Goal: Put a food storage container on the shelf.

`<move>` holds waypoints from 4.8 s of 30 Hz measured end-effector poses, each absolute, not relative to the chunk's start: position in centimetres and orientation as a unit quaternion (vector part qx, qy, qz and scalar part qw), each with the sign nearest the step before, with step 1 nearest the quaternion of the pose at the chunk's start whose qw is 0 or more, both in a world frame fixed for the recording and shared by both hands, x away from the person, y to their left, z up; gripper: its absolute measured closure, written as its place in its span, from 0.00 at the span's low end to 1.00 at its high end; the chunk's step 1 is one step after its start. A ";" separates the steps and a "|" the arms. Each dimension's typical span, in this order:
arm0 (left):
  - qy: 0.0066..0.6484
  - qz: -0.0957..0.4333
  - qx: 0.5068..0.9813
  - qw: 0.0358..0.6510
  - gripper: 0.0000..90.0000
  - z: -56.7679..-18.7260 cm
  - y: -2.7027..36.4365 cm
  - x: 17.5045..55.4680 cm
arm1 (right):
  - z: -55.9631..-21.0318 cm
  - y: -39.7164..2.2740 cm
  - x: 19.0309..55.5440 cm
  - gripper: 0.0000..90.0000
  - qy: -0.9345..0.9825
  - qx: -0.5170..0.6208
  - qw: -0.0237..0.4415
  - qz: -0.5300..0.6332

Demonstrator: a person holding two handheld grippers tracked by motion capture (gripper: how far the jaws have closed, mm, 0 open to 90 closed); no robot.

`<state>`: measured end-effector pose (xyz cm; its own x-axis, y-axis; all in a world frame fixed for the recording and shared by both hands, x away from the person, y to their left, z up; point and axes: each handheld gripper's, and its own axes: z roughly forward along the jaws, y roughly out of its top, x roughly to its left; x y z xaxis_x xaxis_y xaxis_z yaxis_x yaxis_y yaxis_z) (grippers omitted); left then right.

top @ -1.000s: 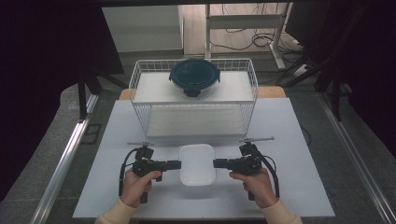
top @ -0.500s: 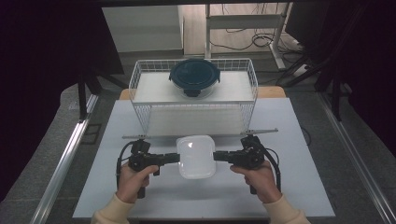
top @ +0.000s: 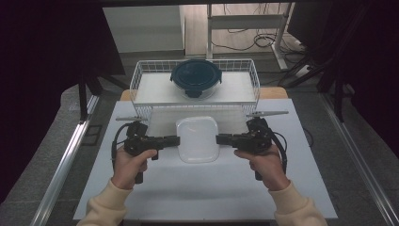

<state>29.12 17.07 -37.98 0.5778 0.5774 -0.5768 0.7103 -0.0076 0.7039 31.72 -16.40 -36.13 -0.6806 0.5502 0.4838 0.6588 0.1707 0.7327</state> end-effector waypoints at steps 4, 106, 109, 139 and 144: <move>0.453 -0.054 0.708 0.539 0.88 -36.9 17.2 29.6 | -34.9 -16.2 32.2 0.90 -0.764 -0.391 0.047 -0.511; 0.488 -0.112 0.670 0.549 0.86 -24.1 20.3 46.9 | -23.1 -14.1 49.2 0.86 -0.714 -0.445 0.128 -0.526; 0.497 -0.128 0.659 0.550 0.85 -24.6 20.5 47.9 | -23.2 -14.0 50.1 0.84 -0.707 -0.456 0.143 -0.521; 0.527 -0.054 0.640 0.557 0.45 -25.9 21.4 47.0 | -23.9 -14.8 50.2 0.42 -0.676 -0.471 0.127 -0.553; 0.513 -0.031 0.652 0.557 0.40 -26.2 21.8 44.6 | -24.0 -15.7 48.5 0.39 -0.703 -0.444 0.079 -0.550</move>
